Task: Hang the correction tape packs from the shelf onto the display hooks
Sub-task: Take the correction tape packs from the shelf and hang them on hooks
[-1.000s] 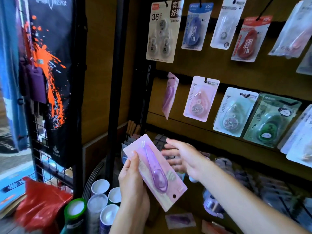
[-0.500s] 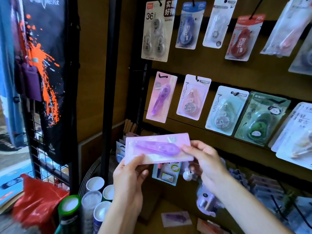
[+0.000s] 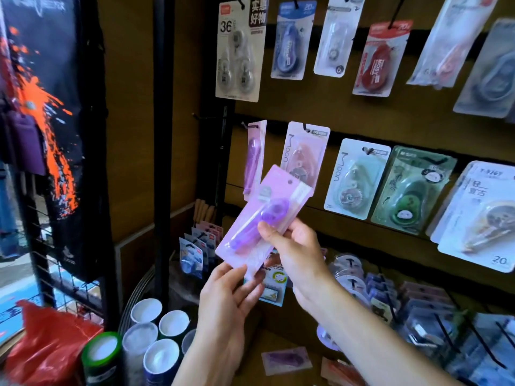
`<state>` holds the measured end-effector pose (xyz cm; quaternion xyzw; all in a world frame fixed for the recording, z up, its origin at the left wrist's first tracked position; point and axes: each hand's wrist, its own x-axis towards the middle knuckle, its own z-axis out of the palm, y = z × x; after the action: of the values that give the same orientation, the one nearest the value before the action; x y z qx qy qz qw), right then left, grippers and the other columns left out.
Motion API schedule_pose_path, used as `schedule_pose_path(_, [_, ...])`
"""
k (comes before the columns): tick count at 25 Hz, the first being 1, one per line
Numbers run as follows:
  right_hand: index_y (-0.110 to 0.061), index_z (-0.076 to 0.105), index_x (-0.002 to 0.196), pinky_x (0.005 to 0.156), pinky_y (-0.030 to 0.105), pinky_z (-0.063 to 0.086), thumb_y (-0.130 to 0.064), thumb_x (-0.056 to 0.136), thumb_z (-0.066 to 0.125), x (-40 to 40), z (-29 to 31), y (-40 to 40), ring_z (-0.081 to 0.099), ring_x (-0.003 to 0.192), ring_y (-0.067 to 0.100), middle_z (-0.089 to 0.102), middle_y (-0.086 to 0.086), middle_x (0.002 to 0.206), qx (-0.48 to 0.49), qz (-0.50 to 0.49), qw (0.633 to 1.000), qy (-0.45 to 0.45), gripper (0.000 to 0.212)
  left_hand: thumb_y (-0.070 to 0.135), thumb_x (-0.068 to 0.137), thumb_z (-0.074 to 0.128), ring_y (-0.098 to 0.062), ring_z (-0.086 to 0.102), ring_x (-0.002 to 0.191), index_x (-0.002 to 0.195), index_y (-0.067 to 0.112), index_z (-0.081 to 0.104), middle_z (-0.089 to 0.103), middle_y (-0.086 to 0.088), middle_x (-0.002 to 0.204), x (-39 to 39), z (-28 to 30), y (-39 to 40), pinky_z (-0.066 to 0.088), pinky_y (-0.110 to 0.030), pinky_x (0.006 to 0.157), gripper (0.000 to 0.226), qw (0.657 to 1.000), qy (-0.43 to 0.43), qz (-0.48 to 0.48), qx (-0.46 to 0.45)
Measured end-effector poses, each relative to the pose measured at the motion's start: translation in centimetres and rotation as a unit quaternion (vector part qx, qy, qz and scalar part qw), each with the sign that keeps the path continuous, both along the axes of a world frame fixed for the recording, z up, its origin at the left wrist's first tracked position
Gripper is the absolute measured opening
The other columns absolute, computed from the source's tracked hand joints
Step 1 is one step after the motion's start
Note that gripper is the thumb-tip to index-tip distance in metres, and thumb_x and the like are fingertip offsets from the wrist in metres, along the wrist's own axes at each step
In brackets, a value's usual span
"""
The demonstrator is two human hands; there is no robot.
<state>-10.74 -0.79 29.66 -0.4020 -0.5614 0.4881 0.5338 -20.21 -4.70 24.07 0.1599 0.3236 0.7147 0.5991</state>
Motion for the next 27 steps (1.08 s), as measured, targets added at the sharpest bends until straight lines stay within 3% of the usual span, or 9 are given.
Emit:
schedule_pose_path(3, [-0.017, 0.068, 0.095, 0.051, 0.016, 0.047, -0.018, 0.09, 0.068, -1.9, 3.2, 1.8, 0.068, 0.071, 0.004, 0.074, -0.002, 0.086, 0.055, 0.004, 0.997, -0.048, 0.006, 0.029, 0.096, 0.045, -0.033, 0.061, 0.11, 0.132, 0.016, 0.051, 0.062, -0.017, 0.123, -1.5, 0.0, -0.1, 0.051, -0.048, 0.09, 0.038, 0.996, -0.076, 0.003, -0.04])
schedule_pose_path(6, [-0.016, 0.065, 0.104, 0.046, 0.023, 0.046, -0.019, 0.091, 0.065, -4.5, 6.1, 3.6, 0.066, 0.077, 0.01, 0.071, -0.001, 0.094, 0.059, 0.017, 0.993, -0.105, 0.013, 0.044, 0.097, 0.041, -0.036, 0.053, 0.12, 0.136, 0.018, 0.048, 0.057, -0.018, 0.129, -3.5, 0.0, -0.2, 0.043, -0.054, 0.099, 0.047, 0.994, -0.094, 0.01, -0.048])
schedule_pose_path(10, [-0.016, 0.061, 0.113, 0.044, 0.022, 0.044, -0.022, 0.093, 0.064, -6.8, 7.5, 5.2, 0.068, 0.09, 0.018, 0.07, 0.002, 0.106, 0.054, 0.005, 0.99, -0.129, 0.021, 0.044, 0.098, 0.04, -0.037, 0.053, 0.12, 0.132, 0.016, 0.052, 0.059, -0.018, 0.128, -5.3, -0.3, -0.3, 0.044, -0.053, 0.098, 0.046, 0.994, -0.097, 0.01, -0.053])
schedule_pose_path(14, [-0.017, 0.062, 0.11, 0.041, 0.019, 0.041, -0.024, 0.093, 0.063, -7.6, 8.4, 5.7, 0.065, 0.076, 0.013, 0.07, 0.001, 0.098, 0.059, 0.002, 0.991, -0.124, 0.018, 0.043, 0.097, 0.041, -0.038, 0.053, 0.12, 0.128, 0.015, 0.054, 0.06, -0.018, 0.125, -6.6, -0.3, 0.2, 0.045, -0.052, 0.096, 0.043, 0.994, -0.093, -0.001, -0.057])
schedule_pose_path(21, [-0.014, 0.066, 0.103, 0.043, 0.017, 0.039, -0.023, 0.093, 0.063, -7.3, 6.8, 5.7, 0.063, 0.073, 0.014, 0.07, 0.001, 0.09, 0.037, -0.023, 0.998, -0.042, 0.013, 0.039, 0.1, 0.036, -0.037, 0.055, 0.118, 0.132, 0.013, 0.052, 0.06, -0.019, 0.126, -7.4, -0.5, 0.5, 0.045, -0.048, 0.093, 0.044, 0.995, -0.084, 0.012, -0.056])
schedule_pose_path(25, [-0.014, 0.066, 0.099, 0.05, 0.022, 0.042, -0.031, 0.09, 0.066, -7.8, 6.6, 7.3, 0.064, 0.078, 0.02, 0.072, 0.006, 0.096, -0.002, -0.055, 0.997, -0.051, 0.019, 0.039, 0.1, 0.037, -0.036, 0.057, 0.116, 0.131, 0.014, 0.053, 0.061, -0.017, 0.124, -7.4, -0.7, 0.6, 0.047, -0.047, 0.092, 0.043, 0.996, -0.069, 0.016, -0.053])
schedule_pose_path(27, [-0.012, 0.063, 0.103, 0.062, 0.029, 0.051, -0.035, 0.087, 0.07, -8.0, 7.1, 9.4, 0.066, 0.082, 0.022, 0.07, 0.008, 0.098, -0.051, -0.082, 0.995, -0.025, 0.029, 0.038, 0.1, 0.037, -0.035, 0.057, 0.116, 0.132, 0.014, 0.052, 0.062, -0.017, 0.125, -7.5, -0.9, 0.6, 0.048, -0.046, 0.09, 0.043, 0.997, -0.061, 0.017, -0.053])
